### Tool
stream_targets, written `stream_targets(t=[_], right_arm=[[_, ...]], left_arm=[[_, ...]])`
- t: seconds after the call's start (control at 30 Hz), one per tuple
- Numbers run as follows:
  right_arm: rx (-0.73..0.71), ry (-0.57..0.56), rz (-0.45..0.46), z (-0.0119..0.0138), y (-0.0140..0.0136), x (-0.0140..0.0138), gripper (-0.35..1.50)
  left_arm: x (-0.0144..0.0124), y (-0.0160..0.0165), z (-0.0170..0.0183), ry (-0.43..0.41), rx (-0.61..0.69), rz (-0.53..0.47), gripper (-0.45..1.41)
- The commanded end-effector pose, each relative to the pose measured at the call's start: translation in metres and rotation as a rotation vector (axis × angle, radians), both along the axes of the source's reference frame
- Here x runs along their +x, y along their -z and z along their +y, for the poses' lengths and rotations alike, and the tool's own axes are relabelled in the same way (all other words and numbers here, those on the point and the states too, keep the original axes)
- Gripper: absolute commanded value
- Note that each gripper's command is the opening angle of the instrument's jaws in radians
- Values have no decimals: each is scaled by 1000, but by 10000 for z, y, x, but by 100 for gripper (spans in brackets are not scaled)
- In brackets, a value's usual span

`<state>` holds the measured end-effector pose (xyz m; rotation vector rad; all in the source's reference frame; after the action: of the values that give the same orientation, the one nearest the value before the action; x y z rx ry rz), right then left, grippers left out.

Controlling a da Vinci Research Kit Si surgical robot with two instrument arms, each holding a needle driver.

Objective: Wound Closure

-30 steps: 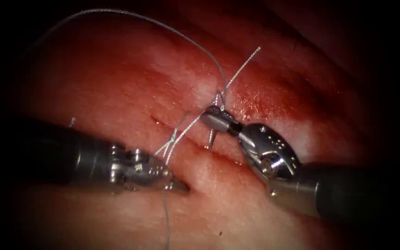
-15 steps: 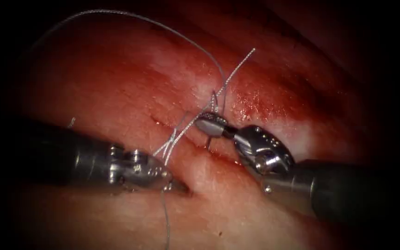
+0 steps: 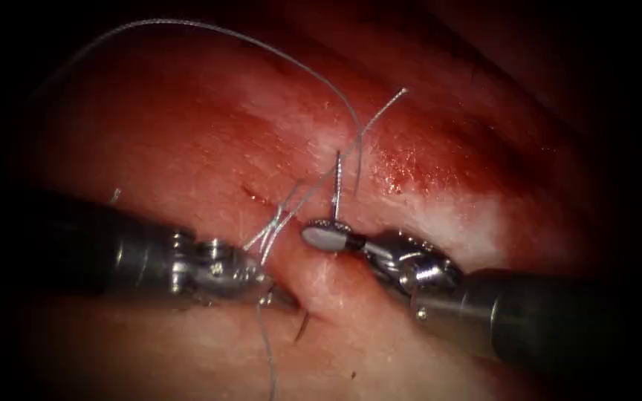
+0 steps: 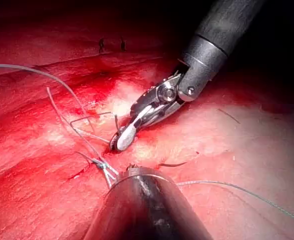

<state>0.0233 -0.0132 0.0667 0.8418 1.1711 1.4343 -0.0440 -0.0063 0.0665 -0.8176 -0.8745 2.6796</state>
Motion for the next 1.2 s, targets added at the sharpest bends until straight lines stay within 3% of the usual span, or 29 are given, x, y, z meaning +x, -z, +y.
stream_targets(t=[0.03, 0.07, 0.1, 0.17, 0.4, 0.7, 0.97, 1.0, 1.03, 1.07, 1.2], right_arm=[[-5, -22, -6, 3, -5, 5, 37], [-43, -31, -12, 7, -7, 5, 73], [-69, -36, -14, 11, -9, 4, 95], [-103, -42, -10, 21, -14, 2, 117], [-259, -49, -90, 44, -23, -8, 125], [-306, 4, -173, 53, -28, -12, 112], [-347, 22, -222, 54, -28, -13, 68], [-347, 23, -221, 53, -28, -14, 48], [-348, 24, -220, 52, -28, -15, -19], [-348, 27, -222, 50, -28, -16, -35], [-287, 49, -256, 46, -30, -16, -35]], left_arm=[[-4, -4, -3, 2, 1, -3, -11], [-3, -3, -3, 5, -1, -4, -11], [-3, -3, -2, 7, -3, -3, -11], [-3, -2, -2, 7, -3, -3, -11], [-4, -1, -4, 8, -2, -2, -11], [-4, 0, -5, 9, -2, -2, -11], [-3, 4, -5, 8, 0, -3, -10], [-3, 5, -5, 8, 0, -3, -10], [-3, 5, -6, 8, 1, -3, -10], [-3, 6, -6, 8, 1, -4, -10], [-3, 9, -7, 9, 3, -4, -10]])
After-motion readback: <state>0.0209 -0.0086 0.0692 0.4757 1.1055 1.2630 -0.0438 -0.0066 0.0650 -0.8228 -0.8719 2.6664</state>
